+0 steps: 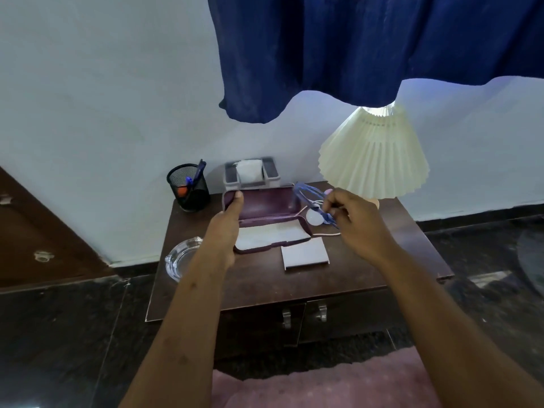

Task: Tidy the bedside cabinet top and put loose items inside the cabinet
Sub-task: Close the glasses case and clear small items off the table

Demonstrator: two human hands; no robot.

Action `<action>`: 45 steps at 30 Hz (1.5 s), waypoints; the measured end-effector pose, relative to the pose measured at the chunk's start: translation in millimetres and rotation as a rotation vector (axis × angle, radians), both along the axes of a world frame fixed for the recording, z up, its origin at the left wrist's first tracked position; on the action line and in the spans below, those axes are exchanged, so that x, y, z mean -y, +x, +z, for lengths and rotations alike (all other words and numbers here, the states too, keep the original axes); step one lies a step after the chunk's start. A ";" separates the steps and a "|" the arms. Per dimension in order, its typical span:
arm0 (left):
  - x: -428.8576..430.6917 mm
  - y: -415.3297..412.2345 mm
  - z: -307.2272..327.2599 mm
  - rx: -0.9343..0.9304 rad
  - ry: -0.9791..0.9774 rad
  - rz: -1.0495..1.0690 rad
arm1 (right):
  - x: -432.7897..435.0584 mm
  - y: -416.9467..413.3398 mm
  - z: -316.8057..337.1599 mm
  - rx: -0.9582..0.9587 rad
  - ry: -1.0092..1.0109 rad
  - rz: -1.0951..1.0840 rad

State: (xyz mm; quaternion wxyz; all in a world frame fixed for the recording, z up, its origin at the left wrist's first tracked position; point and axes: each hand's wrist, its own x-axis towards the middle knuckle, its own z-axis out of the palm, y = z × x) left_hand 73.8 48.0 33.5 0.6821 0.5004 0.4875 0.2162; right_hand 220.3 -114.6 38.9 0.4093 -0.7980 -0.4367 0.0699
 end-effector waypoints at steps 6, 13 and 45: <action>4.5 11.3 0.6 0.057 -0.115 -0.092 | -26.1 -10.5 0.1 0.175 -0.030 0.215; 7.9 16.4 4.1 0.275 -0.321 -0.066 | -23.1 0.3 2.0 0.148 -0.026 0.263; 15.7 23.9 1.4 0.500 -0.368 -0.046 | -30.0 2.9 4.2 -1.003 0.348 -0.097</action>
